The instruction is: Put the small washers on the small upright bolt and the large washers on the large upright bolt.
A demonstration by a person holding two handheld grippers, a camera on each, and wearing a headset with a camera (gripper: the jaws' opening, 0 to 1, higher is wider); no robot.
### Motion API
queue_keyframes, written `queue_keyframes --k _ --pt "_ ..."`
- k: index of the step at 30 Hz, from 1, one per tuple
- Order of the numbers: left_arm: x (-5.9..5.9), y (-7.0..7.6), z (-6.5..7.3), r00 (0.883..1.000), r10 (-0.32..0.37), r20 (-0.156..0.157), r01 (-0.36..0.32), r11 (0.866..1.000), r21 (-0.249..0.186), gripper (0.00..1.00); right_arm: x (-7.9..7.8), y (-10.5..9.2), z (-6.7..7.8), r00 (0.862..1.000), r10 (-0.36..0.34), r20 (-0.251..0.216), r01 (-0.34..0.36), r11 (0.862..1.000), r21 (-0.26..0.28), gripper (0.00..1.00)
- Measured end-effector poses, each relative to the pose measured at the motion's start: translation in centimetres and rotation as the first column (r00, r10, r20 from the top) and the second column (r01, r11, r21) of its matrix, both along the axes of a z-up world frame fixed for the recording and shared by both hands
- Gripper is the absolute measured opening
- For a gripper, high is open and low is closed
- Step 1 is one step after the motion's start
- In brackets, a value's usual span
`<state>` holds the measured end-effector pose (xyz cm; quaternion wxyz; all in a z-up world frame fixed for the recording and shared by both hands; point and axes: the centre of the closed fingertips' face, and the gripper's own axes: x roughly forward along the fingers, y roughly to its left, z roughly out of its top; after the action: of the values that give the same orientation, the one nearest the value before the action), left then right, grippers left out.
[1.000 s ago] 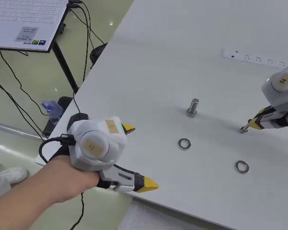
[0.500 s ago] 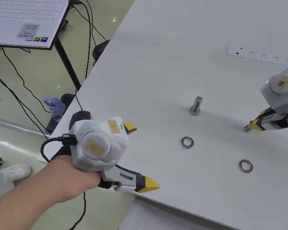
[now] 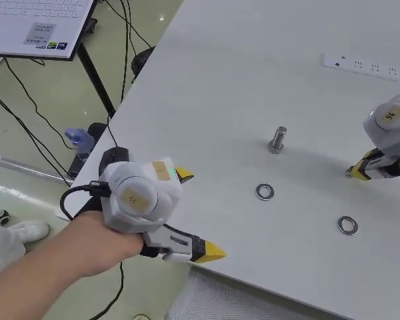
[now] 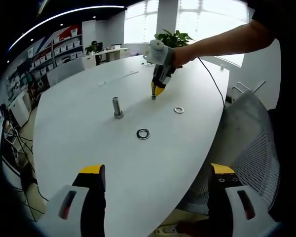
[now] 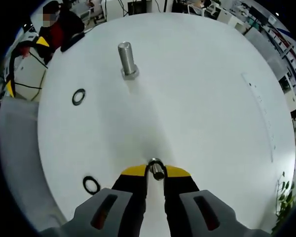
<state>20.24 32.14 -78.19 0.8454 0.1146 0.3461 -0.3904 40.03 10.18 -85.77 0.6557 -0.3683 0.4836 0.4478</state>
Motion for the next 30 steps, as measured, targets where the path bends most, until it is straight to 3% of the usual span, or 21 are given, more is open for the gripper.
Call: queue_keyframes --k 18,30 --pt "-0.3 0.14 -0.01 1.0 0.003 -0.011 -0.003 1.0 -0.004 0.83 -0.26 -0.22 -0.15 1.0 0.001 -0.007 -0.001 1.0 0.008 0.13" --pt "-0.73 0.24 0.03 1.0 0.004 -0.009 -0.004 1.0 0.002 0.82 -0.14 -0.33 0.32 1.0 0.0 -0.003 0.0 1.0 0.013 0.19"
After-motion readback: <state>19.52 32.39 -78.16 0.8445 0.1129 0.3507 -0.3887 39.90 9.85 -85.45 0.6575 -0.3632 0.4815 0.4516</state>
